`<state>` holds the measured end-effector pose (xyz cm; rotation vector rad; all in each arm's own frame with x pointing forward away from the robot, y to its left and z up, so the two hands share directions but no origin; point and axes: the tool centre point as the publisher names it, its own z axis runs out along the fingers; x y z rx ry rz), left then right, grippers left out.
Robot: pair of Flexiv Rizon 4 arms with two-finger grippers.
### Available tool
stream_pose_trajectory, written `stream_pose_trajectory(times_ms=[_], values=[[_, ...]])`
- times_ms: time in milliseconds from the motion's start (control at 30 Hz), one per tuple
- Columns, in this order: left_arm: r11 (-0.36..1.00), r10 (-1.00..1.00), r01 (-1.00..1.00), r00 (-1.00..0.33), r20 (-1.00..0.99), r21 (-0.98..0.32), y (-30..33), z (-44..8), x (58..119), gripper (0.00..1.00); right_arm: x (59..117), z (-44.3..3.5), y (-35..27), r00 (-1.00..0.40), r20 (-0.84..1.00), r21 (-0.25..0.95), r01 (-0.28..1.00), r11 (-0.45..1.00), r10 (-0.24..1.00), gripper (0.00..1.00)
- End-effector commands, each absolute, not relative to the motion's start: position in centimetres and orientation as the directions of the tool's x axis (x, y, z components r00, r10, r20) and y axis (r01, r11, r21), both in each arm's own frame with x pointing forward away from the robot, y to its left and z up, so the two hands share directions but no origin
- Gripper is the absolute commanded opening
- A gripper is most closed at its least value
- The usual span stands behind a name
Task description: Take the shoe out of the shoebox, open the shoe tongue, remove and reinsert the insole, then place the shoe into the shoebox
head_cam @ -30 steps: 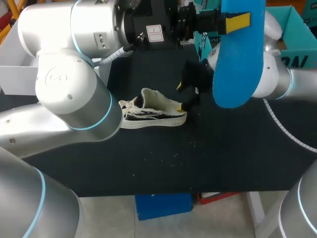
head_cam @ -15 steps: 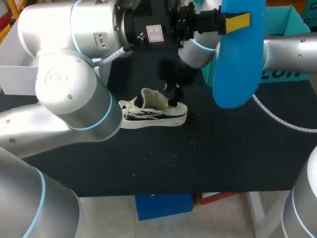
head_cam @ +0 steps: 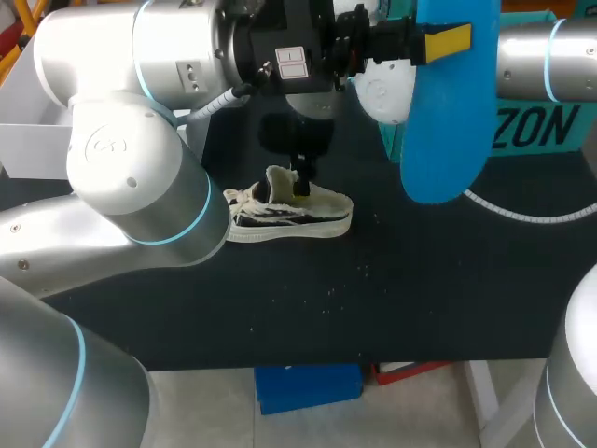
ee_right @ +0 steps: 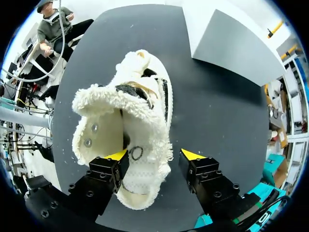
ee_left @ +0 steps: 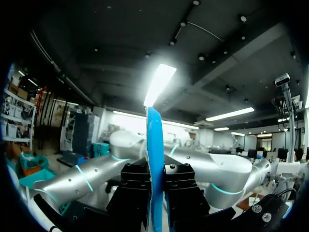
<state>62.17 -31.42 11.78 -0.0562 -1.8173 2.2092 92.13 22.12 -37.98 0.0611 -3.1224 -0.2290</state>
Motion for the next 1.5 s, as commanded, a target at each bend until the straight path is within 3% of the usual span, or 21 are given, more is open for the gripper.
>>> stream_pose_trajectory(times_ms=[33,400,500,533,567,1433,1500], values=[[-0.174,0.233,-0.189,-0.961,0.146,-0.966,-31.7,11.7,62.1,0.0,92.5,-38.6,22.9,-0.999,0.018,-0.072,-0.037,0.997,-0.036,0.62],[-0.174,0.233,-0.189,-0.961,0.146,-0.966,-31.7,11.7,62.1,0.0,92.5,-40.4,23.1,-0.999,0.041,-0.068,-0.033,0.997,-0.03,0.54],[-0.174,0.233,-0.189,-0.961,0.146,-0.966,-31.7,11.7,62.1,0.0,92.5,-40.9,22.9,-0.999,0.044,-0.063,-0.032,0.998,-0.03,0.47],[-0.174,0.233,-0.189,-0.961,0.146,-0.966,-31.7,11.7,62.1,0.0,92.5,-41.0,22.8,-0.999,0.04,-0.059,-0.03,0.998,-0.028,0.29],[-0.174,0.233,-0.189,-0.961,0.146,-0.966,-31.7,11.7,62.1,0.0,92.4,-41.1,22.7,-0.999,0.031,-0.064,-0.027,0.998,-0.025,0.0],[-0.174,0.233,-0.189,-0.961,0.146,-0.966,-31.7,11.7,62.1,0.0,92.4,-41.1,22.6,-0.999,0.027,-0.04,-0.024,0.999,-0.023,0.0],[-0.174,0.233,-0.189,-0.961,0.146,-0.966,-31.7,11.7,62.1,0.0,92.2,-39.8,21.9,-1.0,-0.026,-0.097,0.007,0.995,0.004,0.0]])
